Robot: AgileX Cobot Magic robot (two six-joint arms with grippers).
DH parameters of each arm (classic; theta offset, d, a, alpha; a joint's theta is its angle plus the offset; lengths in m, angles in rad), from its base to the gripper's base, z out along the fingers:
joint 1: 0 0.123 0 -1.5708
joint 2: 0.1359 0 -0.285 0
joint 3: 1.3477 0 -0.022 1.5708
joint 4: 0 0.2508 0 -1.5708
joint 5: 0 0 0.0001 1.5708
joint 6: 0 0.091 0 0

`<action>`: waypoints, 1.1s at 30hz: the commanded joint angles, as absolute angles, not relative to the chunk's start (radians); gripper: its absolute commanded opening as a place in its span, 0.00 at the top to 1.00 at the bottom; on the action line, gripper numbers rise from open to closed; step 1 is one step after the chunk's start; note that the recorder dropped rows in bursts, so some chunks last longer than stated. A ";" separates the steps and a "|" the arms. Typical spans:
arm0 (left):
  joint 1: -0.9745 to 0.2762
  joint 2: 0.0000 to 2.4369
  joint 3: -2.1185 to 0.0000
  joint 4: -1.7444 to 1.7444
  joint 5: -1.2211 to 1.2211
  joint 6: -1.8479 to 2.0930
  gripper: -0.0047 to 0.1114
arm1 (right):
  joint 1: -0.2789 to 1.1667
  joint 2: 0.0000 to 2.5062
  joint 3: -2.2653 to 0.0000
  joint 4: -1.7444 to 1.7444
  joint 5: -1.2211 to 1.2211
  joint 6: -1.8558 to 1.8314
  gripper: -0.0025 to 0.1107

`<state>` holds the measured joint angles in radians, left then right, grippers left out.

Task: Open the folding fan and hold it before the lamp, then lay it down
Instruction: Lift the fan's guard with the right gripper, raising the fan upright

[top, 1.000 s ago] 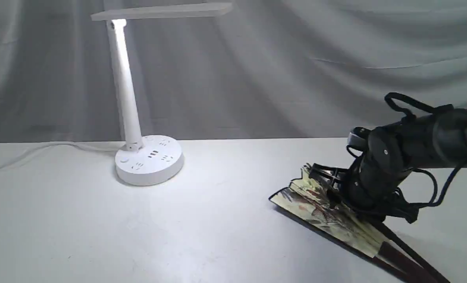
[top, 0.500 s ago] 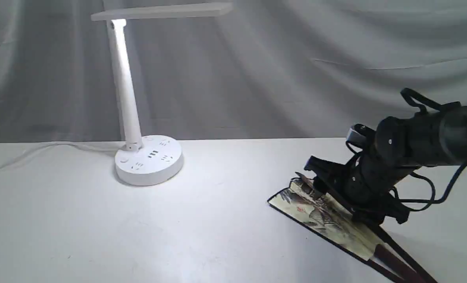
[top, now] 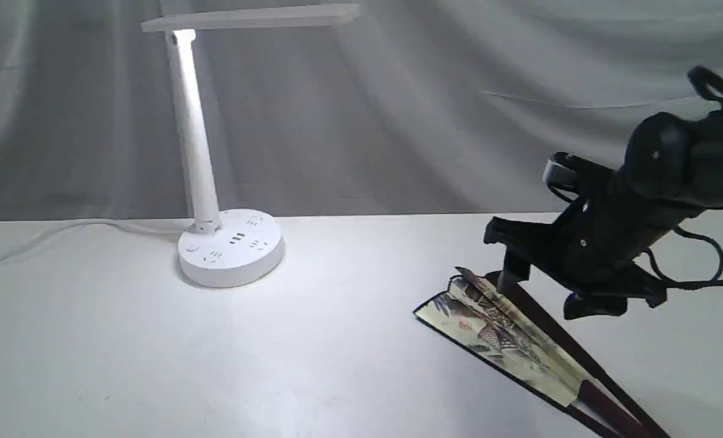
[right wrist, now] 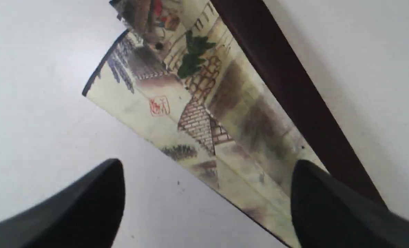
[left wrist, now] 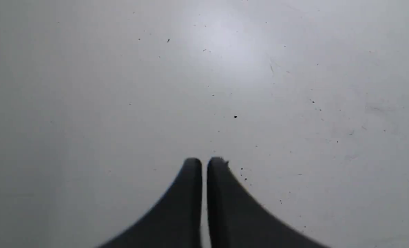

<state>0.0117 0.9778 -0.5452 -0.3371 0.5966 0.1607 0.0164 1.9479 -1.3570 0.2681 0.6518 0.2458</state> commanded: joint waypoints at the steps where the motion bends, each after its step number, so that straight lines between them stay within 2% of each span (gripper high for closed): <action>1: 0.006 0.980 -0.553 -0.367 0.596 0.161 0.94 | -0.059 1.939 -1.351 0.381 0.738 0.071 0.41; 11: 0.006 0.980 -0.553 -0.374 0.549 0.165 0.94 | -0.236 1.972 -1.351 0.562 0.862 -0.386 0.41; 20: 0.006 0.980 -0.553 -0.374 0.547 0.165 0.94 | -0.346 2.076 -1.351 0.877 1.007 -0.655 0.51; 33: 0.006 0.980 -0.553 -0.374 0.547 0.165 0.94 | -0.382 2.242 -1.351 1.022 1.074 -0.838 0.51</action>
